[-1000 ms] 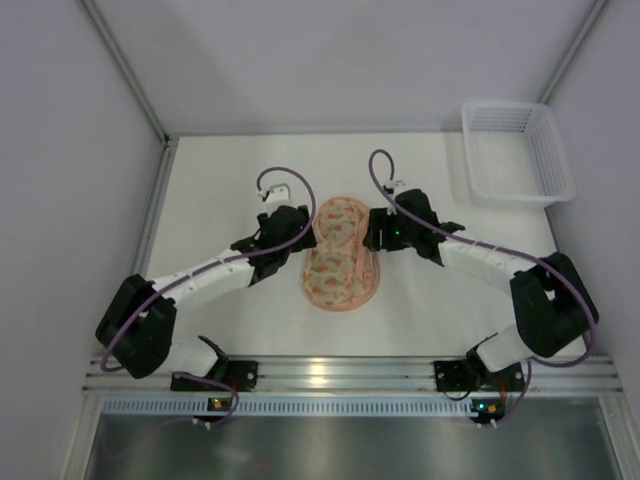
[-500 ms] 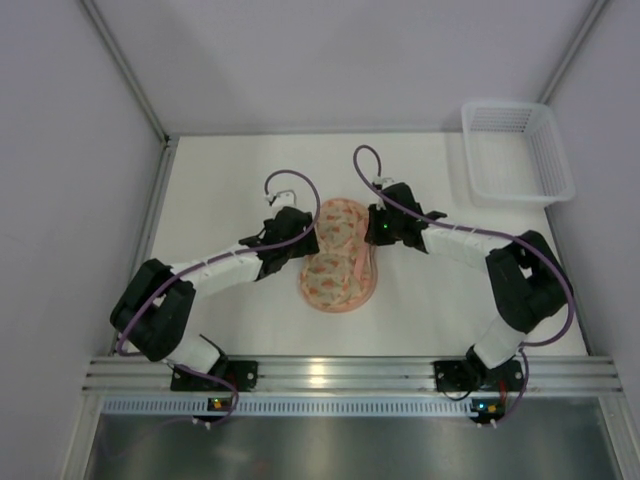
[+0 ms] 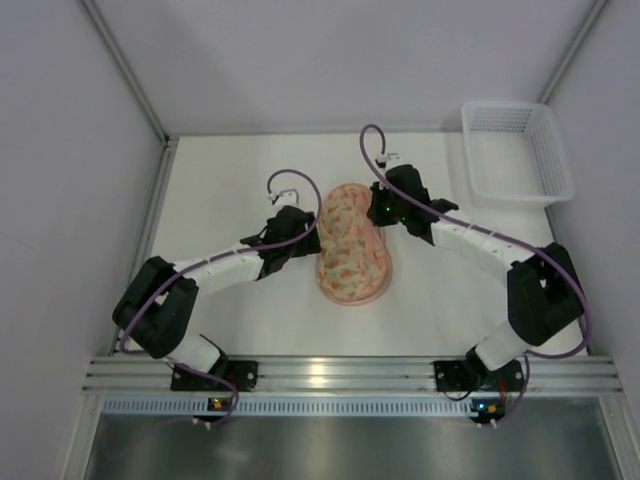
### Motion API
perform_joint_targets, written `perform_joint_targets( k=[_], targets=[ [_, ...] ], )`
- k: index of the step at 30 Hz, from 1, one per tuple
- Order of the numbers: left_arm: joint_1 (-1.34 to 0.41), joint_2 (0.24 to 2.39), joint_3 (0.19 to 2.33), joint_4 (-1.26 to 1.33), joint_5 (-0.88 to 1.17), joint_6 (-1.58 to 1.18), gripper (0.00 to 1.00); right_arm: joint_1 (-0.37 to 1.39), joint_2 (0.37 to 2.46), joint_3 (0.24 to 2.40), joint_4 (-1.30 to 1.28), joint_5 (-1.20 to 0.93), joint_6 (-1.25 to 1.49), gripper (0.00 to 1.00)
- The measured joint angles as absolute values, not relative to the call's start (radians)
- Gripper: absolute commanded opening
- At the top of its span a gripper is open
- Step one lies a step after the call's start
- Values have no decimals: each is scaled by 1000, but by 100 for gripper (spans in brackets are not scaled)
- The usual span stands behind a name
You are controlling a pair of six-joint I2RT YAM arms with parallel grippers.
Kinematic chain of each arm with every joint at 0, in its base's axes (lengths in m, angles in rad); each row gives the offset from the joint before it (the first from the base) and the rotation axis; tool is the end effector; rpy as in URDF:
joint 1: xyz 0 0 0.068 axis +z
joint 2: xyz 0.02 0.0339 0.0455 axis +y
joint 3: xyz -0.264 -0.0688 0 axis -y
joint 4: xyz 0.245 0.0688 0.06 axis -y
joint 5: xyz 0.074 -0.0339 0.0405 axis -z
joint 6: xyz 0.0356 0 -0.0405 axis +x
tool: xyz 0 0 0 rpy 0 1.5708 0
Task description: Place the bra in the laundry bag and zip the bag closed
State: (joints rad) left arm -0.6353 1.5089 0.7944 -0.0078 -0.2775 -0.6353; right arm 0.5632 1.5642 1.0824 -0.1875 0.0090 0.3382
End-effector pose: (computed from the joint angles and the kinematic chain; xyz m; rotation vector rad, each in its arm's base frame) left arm 0.2547 -0.1757 0.1902 -0.1438 2.2802 -0.3549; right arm 0.2954 0.1861 0.2491 -0.2514 2.2697 0.4722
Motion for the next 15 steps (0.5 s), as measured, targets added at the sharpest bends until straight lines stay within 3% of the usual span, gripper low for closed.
perform_joint_targets(
  k=[9, 11, 15],
  targets=[
    [-635, 1518, 794, -2, -261, -629, 72, 542, 1619, 1086, -198, 75, 311, 0],
    [-635, 1520, 794, -1, -258, -627, 72, 526, 1633, 1075, -209, 86, 309, 3],
    [-635, 1526, 800, -2, -253, -617, 72, 505, 1639, 1035, -241, 96, 310, 22]
  ],
)
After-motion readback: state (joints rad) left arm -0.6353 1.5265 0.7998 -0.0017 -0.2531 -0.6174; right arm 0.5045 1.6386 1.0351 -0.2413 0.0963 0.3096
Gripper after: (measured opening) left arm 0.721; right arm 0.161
